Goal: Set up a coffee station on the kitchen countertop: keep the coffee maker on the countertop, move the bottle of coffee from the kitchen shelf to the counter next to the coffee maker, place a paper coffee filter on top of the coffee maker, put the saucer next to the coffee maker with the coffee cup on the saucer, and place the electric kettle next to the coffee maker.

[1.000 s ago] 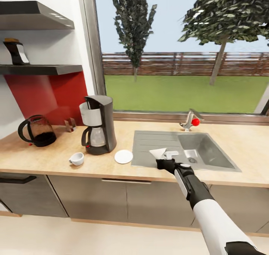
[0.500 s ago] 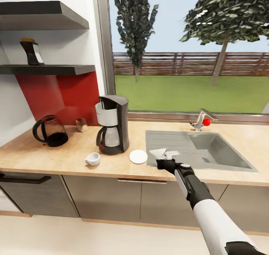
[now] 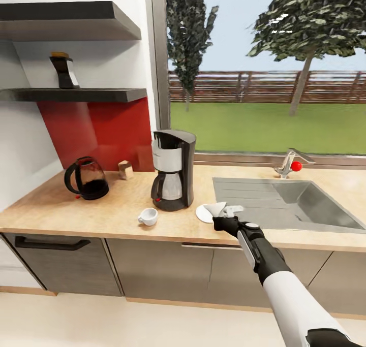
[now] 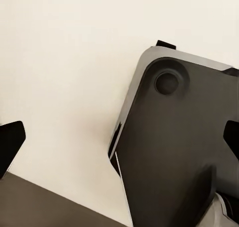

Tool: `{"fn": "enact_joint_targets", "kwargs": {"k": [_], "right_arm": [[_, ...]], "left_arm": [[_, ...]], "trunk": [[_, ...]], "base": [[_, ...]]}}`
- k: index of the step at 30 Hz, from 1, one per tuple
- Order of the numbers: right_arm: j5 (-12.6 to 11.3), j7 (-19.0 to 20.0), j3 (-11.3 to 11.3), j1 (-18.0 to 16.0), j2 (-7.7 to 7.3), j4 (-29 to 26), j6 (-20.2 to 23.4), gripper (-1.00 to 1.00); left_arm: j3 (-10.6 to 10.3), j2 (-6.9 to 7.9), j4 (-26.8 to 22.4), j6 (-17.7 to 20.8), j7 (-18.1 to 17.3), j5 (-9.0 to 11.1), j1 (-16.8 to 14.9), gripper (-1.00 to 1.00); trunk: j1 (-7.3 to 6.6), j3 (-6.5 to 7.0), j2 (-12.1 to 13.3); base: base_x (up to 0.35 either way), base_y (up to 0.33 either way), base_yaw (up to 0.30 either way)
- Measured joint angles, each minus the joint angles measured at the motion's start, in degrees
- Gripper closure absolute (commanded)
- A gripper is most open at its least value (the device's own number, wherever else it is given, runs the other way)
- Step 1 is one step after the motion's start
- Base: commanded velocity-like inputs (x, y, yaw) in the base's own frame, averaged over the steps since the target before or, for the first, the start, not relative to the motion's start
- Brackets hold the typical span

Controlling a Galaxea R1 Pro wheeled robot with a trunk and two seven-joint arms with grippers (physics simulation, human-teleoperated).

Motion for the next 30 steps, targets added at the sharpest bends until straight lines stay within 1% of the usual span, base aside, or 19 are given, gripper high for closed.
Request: {"fn": "enact_joint_targets", "kwargs": {"k": [5,13,25,30], "right_arm": [[0.0,0.0,0.0,0.0,-0.01,0.0,0.0,1.0],[0.0,0.0,0.0,0.0,0.05,0.0,0.0,1.0],[0.0,0.0,0.0,0.0,0.01,0.0,0.0,1.0],[0.0,0.0,0.0,0.0,0.03,0.0,0.0,1.0]], "left_arm": [[0.0,-0.75,0.0,0.0,0.0,0.0,0.0,-1.0],[0.0,-0.79,0.0,0.0,0.0,0.0,0.0,-1.0],[0.0,-0.79,0.0,0.0,0.0,0.0,0.0,-1.0],[0.0,-0.79,0.0,0.0,0.0,0.0,0.0,-1.0]], "trunk": [[0.01,0.0,0.0],[0.01,0.0,0.0],[0.0,0.0,0.0],[0.0,0.0,0.0]], "base": [[-0.037,0.317,-0.118],[-0.088,0.317,-0.035],[-0.007,0.315,-0.001],[0.0,0.048,0.0]]}}
